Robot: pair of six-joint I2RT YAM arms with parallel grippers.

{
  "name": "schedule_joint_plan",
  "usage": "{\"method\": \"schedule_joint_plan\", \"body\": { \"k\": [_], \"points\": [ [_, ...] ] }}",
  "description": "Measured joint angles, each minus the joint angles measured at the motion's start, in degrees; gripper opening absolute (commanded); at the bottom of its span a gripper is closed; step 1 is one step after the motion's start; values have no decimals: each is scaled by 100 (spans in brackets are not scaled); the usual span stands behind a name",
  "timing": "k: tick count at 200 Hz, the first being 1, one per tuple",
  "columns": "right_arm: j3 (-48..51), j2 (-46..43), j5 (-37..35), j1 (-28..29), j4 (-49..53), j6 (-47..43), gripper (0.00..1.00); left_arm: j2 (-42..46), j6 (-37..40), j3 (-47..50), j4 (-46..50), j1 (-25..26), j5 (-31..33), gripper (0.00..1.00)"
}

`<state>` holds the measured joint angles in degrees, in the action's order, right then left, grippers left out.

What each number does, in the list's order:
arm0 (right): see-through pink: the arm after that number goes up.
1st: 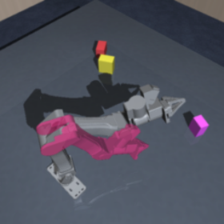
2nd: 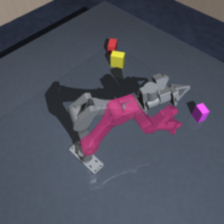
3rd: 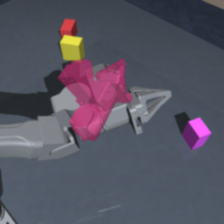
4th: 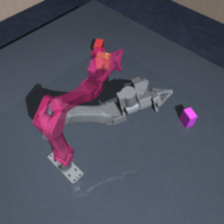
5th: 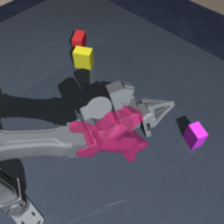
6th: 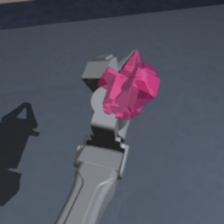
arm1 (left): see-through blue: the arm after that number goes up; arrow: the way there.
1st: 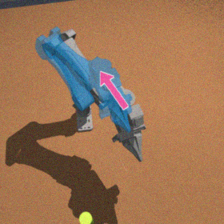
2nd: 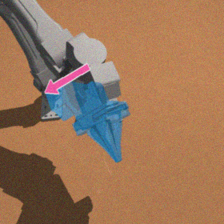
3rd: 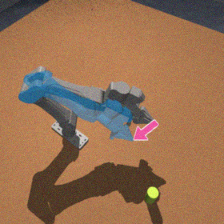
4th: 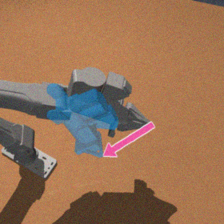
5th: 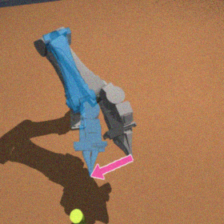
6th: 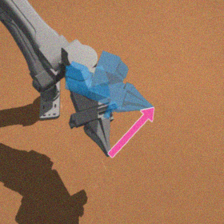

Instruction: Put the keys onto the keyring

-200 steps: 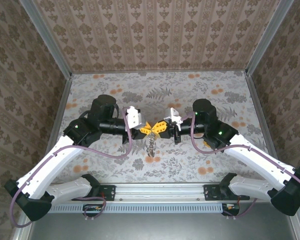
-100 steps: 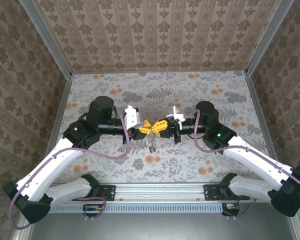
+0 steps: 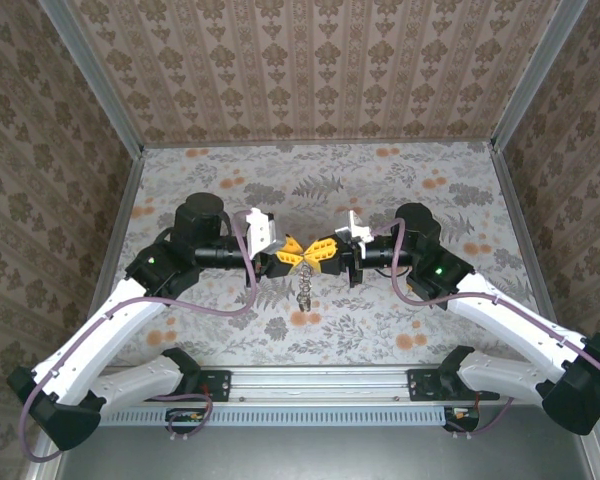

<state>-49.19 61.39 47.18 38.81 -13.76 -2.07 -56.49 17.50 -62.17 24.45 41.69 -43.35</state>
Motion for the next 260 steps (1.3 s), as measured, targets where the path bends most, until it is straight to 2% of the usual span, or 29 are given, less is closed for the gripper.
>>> {"method": "schedule_joint_plan", "body": {
  "k": [152, 211, 232, 249, 260],
  "points": [
    [20, 0, 122, -42, -413, 212, 0, 90, -382, 249, -468, -149, -409, 18],
    [83, 0, 129, -59, -431, 212, 0, 109, -529, 330, -592, -168, -551, 0],
    [83, 0, 127, -59, -431, 212, 0, 111, -538, 334, -605, -168, -553, 0],
    [83, 0, 111, -59, -426, 216, 27, 111, -516, 334, -605, -179, -549, 0],
    [85, -13, 66, -57, -398, 229, 37, 109, -437, 334, -579, -188, -511, 0]
  ]
}}
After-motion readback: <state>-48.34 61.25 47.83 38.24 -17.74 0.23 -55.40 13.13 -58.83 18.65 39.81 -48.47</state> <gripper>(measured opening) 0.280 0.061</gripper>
